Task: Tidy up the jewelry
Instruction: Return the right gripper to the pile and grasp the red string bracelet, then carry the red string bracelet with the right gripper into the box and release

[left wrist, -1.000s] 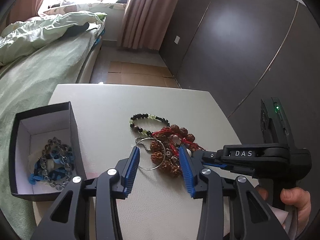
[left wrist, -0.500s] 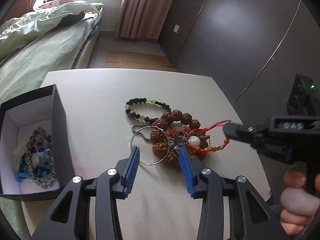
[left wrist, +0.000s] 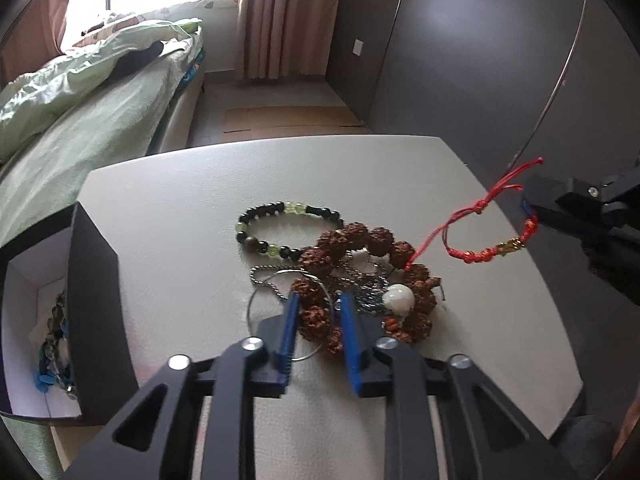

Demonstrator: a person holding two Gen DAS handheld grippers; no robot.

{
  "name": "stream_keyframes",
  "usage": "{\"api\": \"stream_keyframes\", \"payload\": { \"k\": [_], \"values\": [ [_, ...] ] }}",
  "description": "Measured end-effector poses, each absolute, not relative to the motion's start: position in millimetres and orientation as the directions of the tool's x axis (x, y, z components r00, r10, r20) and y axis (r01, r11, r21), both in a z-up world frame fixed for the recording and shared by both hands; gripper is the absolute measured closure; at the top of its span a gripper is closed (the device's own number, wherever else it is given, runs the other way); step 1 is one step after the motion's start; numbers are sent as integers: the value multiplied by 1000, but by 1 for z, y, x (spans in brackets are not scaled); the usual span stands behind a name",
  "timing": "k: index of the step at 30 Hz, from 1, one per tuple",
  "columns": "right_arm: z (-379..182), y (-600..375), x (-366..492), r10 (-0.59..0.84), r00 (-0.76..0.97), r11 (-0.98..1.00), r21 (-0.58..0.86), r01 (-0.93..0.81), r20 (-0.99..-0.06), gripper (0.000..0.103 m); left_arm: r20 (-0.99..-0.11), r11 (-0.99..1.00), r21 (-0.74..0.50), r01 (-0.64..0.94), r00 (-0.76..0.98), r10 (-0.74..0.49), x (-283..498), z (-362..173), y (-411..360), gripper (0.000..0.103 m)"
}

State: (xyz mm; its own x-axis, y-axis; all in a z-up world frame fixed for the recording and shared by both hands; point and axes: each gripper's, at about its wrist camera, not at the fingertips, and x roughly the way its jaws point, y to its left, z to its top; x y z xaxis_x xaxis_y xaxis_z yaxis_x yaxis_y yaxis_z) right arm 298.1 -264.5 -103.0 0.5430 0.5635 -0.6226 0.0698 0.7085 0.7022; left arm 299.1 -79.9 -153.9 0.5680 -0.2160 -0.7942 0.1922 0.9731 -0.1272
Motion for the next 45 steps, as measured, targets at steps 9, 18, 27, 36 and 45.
{"api": "stream_keyframes", "payload": {
  "k": [9, 18, 27, 36, 45],
  "values": [
    [-103, -264, 298, 569, 537, 711, 701, 60, -623, 95, -773, 965, -177, 194, 580, -258, 293, -144, -68, 93],
    [-102, -256, 299, 581, 532, 710, 703, 39, -616, 94, -757, 960, -215, 177, 592, -278, 285, -131, -55, 103],
    [-89, -246, 297, 626, 541, 682, 731, -30, -562, 95, -699, 956, -241, 169, 653, -291, 270, -88, -29, 103],
    [-73, -214, 296, 688, 526, 638, 762, -110, -500, 95, -653, 966, -221, 136, 715, -250, 255, -46, 6, 103],
    [-57, -171, 291, 743, 498, 602, 772, -205, -447, 94, -646, 965, -260, 28, 738, -195, 248, -42, 67, 103]
  ]
}}
